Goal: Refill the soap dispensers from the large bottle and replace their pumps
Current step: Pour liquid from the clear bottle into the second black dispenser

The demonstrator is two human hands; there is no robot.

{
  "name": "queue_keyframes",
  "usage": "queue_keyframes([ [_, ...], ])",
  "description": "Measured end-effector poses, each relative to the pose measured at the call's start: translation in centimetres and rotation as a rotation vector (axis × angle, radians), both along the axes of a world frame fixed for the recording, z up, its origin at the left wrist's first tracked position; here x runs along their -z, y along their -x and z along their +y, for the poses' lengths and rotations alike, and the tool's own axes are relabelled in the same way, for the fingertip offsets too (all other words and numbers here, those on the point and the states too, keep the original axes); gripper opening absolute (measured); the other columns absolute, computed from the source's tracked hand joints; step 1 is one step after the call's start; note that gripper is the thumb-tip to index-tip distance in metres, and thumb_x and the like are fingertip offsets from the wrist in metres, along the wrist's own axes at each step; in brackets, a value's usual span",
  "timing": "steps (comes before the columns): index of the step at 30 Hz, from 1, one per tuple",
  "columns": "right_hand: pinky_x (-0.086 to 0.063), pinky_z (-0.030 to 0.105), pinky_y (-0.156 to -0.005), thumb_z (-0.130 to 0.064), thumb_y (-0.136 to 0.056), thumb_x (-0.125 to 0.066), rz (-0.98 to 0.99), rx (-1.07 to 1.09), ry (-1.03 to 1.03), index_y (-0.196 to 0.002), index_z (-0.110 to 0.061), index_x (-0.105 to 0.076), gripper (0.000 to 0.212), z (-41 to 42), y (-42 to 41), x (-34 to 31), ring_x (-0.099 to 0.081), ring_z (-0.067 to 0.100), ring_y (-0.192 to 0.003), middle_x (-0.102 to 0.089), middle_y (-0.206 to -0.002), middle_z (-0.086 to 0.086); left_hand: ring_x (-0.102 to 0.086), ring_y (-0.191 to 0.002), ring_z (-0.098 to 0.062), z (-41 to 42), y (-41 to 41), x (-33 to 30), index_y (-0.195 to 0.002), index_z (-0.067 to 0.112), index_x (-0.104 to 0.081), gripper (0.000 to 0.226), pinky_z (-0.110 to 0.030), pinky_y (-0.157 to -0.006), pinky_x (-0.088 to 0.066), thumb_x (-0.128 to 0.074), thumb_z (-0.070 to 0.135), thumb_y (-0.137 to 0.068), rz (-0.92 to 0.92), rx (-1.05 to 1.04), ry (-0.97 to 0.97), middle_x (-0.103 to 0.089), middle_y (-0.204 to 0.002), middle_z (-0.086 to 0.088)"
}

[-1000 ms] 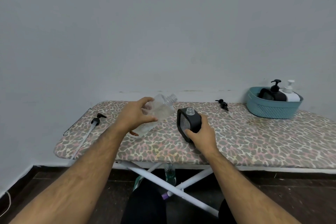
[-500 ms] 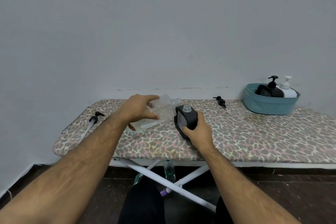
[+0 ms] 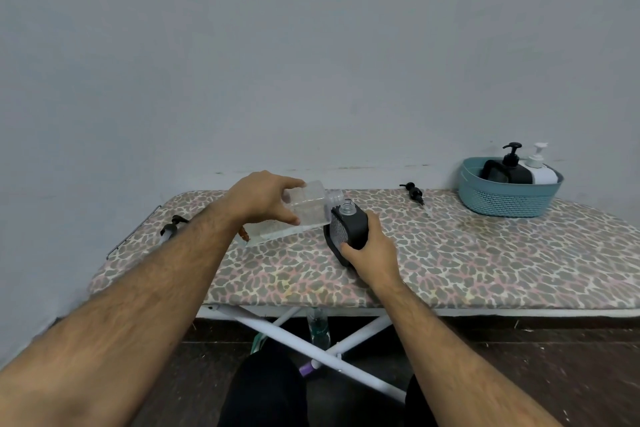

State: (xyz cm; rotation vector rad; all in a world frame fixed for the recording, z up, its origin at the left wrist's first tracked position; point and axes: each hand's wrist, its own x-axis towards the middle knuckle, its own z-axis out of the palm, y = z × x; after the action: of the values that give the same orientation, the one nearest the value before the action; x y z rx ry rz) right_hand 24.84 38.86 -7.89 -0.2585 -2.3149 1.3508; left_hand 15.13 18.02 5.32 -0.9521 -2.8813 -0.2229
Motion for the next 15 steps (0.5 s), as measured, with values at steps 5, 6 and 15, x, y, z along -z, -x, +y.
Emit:
queue_keyframes([
  [5, -0.061, 0.039, -0.067, -0.028, -0.081, -0.074, -0.009, -0.012, 0.014, -0.139, -0.03, -0.038, 0.069, -0.1, -0.1, 0.0, -0.069, 0.016, -0.081, -0.068, -0.107, -0.003, -0.063, -0.098, -0.012, 0.3, 0.4, -0.5, -0.142, 0.039, -0.046, 0.085, -0.029, -0.077, -0.044, -0.081, 0.057, -0.067, 0.003, -0.005, 0.036, -0.071, -0.111, 0.012],
  [6, -0.061, 0.039, -0.067, -0.028, -0.081, -0.074, -0.01, -0.009, 0.007, -0.14, -0.03, -0.038, 0.07, -0.1, -0.1, 0.0, -0.069, 0.016, -0.082, -0.068, -0.107, -0.003, -0.063, -0.098, -0.012, 0.4, 0.4, -0.6, -0.142, 0.039, -0.046, 0.085, -0.029, -0.077, -0.044, -0.081, 0.057, -0.067, 0.005, -0.006, 0.044, -0.071, -0.111, 0.012],
  [15, -0.06, 0.039, -0.074, -0.026, -0.08, -0.073, -0.012, -0.005, -0.009, -0.143, -0.028, -0.036, 0.073, 0.0, -0.1, -0.1, -0.067, 0.016, -0.089, -0.068, -0.111, -0.003, -0.062, -0.102, -0.013, 1.0, 0.9, -1.7, -0.144, 0.039, -0.044, 0.085, -0.031, -0.081, -0.045, -0.081, 0.056, -0.069, 0.017, 0.002, 0.122, -0.07, -0.114, 0.012],
])
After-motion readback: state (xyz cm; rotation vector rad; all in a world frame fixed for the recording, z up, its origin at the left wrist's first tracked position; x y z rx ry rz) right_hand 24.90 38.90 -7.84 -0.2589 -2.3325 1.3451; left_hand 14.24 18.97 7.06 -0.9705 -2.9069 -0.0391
